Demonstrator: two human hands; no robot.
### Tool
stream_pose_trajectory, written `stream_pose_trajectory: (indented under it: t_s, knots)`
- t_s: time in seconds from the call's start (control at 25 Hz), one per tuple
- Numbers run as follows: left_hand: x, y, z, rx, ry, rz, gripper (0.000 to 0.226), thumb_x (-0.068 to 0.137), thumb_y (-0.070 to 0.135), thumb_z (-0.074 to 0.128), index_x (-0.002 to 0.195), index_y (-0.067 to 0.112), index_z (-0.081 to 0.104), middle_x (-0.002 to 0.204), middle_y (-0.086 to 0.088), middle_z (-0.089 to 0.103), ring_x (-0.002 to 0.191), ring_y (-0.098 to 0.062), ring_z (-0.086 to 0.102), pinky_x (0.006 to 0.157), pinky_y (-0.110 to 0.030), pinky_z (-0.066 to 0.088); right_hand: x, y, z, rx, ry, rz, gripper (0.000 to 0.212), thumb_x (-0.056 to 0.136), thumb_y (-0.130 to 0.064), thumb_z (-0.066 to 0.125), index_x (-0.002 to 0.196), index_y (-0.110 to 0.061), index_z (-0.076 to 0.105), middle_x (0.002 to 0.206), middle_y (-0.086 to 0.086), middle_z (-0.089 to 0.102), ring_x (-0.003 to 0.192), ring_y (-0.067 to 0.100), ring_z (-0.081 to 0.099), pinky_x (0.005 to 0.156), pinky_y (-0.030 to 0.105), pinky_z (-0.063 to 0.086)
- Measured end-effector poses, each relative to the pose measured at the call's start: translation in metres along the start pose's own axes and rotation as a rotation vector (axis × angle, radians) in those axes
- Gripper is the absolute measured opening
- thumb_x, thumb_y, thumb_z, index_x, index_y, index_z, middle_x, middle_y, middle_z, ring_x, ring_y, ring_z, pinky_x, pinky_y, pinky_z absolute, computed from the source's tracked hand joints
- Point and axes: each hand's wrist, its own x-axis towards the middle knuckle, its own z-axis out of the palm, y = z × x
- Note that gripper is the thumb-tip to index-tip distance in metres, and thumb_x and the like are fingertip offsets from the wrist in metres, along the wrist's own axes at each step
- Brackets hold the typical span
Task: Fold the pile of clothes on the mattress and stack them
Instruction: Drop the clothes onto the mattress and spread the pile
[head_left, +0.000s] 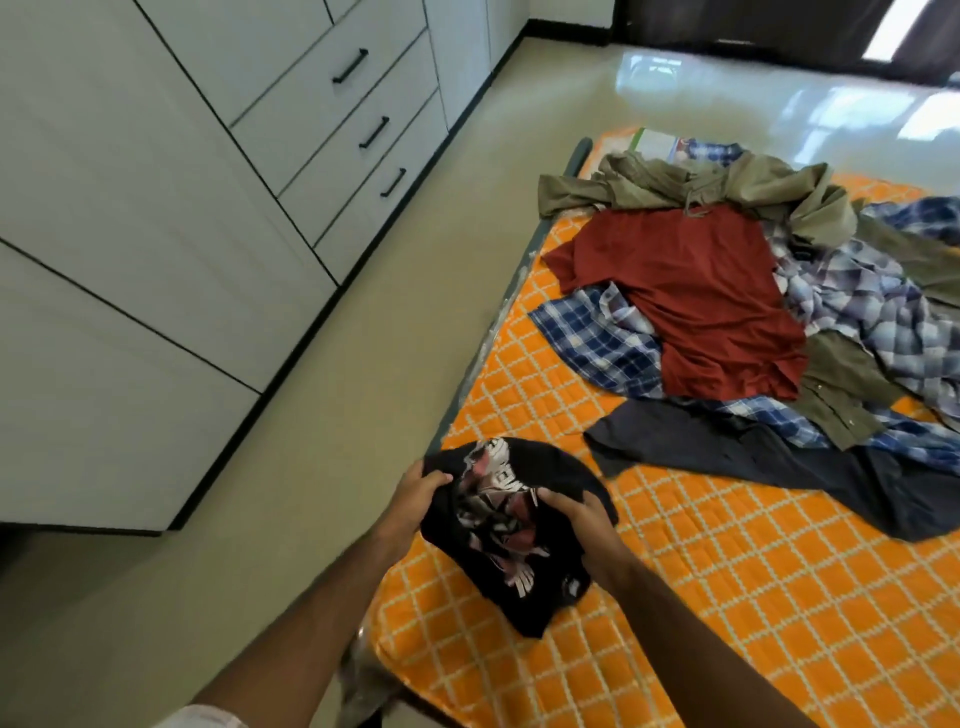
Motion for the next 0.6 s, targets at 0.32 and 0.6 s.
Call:
stream_pose_trajectory:
  t_s: [0.32,0.6]
  knots:
    - [0.034,0.085,-0.188,0.583,-0.267,0.456,0.077,0.077,0.034,0.083,0.142,0.028,0.041,0.131,0.013,0.056,0.122,0.002,0.055,0.100,-0.022,0.047,0.045,-0.090,0.239,-0.513,-0.203,-0.188,0.011,0.098,-0.007,0.060,0.104,-0.009,0.069,0.102,0.012,0.073,0.092,0.024,0.071,0.089,0.041,0.056]
    - [0.135,0.179,-0.336,0.499,-0.161,0.560,0.022,0.093,0.010,0.066,0.107,0.027,0.070,0.093,0.019,0.073,0.093,0.001,0.069,0.087,-0.031,0.057,0.133,-0.152,0.405,-0.511,-0.145,-0.316,0.032,0.088,-0.009,0.072,0.119,-0.005,0.067,0.112,0.010,0.073,0.103,0.024,0.070,0.098,0.049,0.054]
